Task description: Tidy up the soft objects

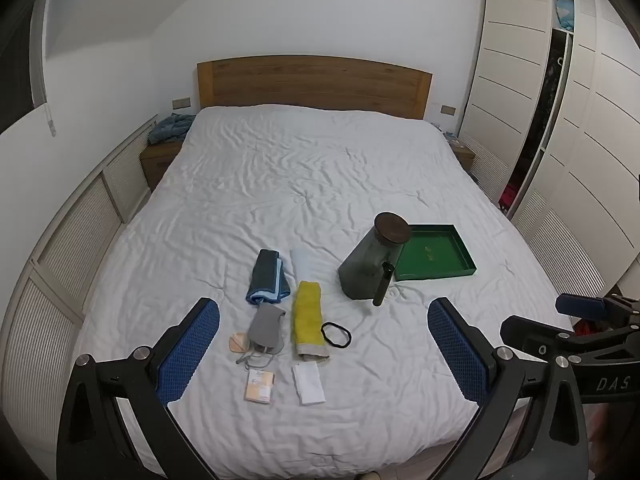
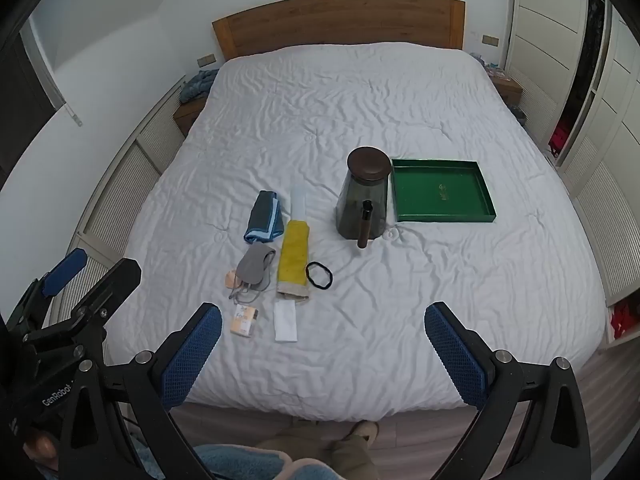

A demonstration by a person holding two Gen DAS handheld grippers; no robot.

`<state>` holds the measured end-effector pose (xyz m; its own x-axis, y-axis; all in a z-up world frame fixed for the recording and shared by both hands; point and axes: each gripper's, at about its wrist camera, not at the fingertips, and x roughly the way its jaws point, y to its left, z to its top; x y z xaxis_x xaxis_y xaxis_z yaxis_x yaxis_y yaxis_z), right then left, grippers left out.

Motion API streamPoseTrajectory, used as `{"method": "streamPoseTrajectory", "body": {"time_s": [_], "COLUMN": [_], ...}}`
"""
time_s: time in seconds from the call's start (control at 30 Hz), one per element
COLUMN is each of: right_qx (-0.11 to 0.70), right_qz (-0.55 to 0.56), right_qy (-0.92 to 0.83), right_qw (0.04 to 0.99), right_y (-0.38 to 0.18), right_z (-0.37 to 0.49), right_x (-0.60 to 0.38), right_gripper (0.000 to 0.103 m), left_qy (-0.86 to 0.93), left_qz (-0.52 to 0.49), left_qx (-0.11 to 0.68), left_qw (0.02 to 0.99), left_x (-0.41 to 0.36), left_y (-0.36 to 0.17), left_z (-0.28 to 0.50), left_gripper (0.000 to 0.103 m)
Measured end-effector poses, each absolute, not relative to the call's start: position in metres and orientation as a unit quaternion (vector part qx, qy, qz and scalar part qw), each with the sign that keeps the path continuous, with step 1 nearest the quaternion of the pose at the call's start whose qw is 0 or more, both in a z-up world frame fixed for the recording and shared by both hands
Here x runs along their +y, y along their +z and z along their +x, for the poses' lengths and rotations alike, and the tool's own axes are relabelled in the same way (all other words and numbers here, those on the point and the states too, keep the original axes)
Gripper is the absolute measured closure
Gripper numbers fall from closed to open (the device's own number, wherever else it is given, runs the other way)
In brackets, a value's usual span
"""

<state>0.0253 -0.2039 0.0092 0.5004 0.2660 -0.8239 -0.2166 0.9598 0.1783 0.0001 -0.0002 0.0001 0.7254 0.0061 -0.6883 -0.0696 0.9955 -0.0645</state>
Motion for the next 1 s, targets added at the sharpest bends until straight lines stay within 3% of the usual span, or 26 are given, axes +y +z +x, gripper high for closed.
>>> {"method": "streamPoseTrajectory", "body": {"time_s": [1.0], "right_qx": [0.48], "right_qz": [0.027], "right_qy": [0.142], "right_qw": [0.865], "right_y": [0.0059], "right_z": [0.026], "right_x": [-0.2113], "right_gripper": [0.0], "left_qy": [0.02], "left_qz": [-0.047], "left_qx": [0.371], "left_qw": [0.927], "left_x": [0.001], "left_y": [-0.0005], "left_z": [0.0001], "left_gripper": [0.001]}}
